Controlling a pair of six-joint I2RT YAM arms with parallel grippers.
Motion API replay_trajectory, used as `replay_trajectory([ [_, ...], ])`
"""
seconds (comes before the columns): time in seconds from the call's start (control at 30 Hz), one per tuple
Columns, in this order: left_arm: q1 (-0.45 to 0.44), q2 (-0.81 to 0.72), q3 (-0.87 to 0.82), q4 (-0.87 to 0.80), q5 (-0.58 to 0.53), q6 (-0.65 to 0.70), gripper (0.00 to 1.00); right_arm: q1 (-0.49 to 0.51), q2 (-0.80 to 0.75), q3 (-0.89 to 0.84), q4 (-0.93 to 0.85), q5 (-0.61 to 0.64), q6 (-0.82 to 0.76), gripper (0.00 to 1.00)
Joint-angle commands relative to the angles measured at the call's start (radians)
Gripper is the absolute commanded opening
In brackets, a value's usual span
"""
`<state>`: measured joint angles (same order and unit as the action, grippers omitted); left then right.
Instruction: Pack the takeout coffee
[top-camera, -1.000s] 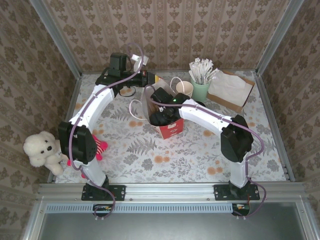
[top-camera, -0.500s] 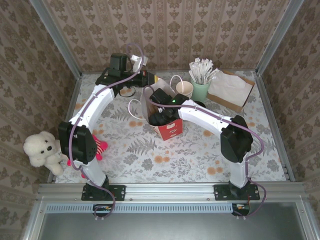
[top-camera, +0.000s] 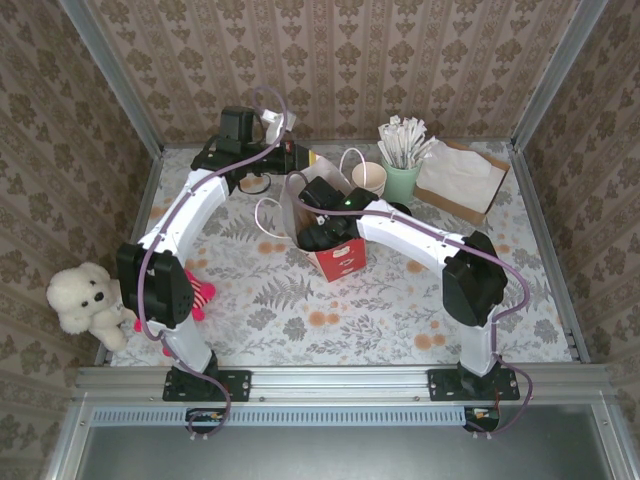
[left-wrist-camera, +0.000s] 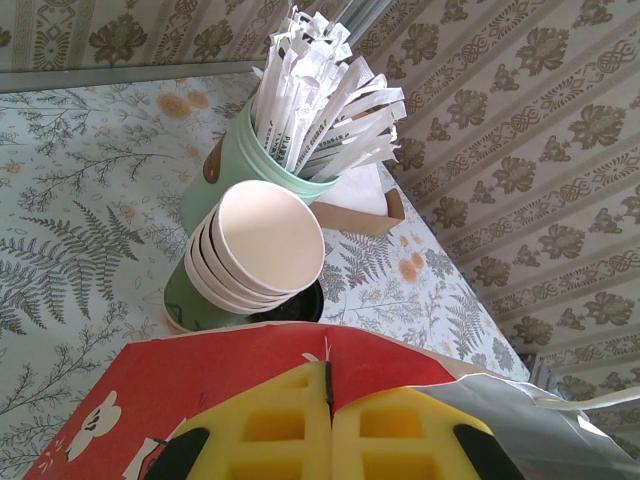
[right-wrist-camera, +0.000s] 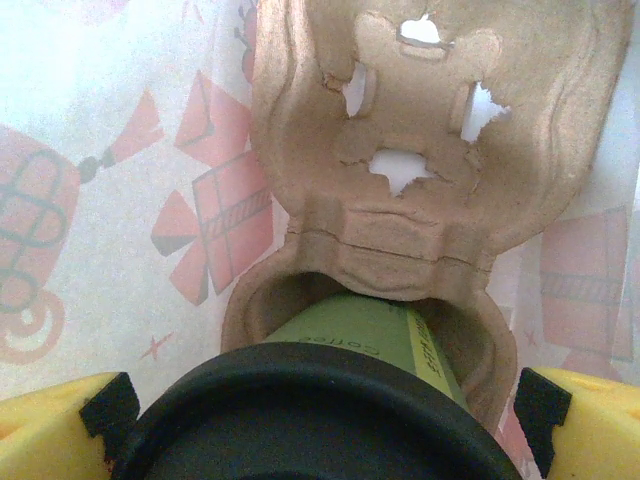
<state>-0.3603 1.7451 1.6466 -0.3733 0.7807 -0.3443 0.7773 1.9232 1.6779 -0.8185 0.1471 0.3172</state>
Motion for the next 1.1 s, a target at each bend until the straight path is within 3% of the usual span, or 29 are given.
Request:
replay_trajectory([
  [0.0, 0.0, -0.029, -0.009, -0.001, -0.01, 0.007, 0.0, 0.008, -0.044, 0.014, -0.031, 0.019, 0.001, 1.0],
  [1.07, 0.018, -0.009, -0.036, -0.038, -0.052, -0.035, 0.0, 0.022, -0.193, 0.003, 0.052, 0.063, -0.013, 1.0],
])
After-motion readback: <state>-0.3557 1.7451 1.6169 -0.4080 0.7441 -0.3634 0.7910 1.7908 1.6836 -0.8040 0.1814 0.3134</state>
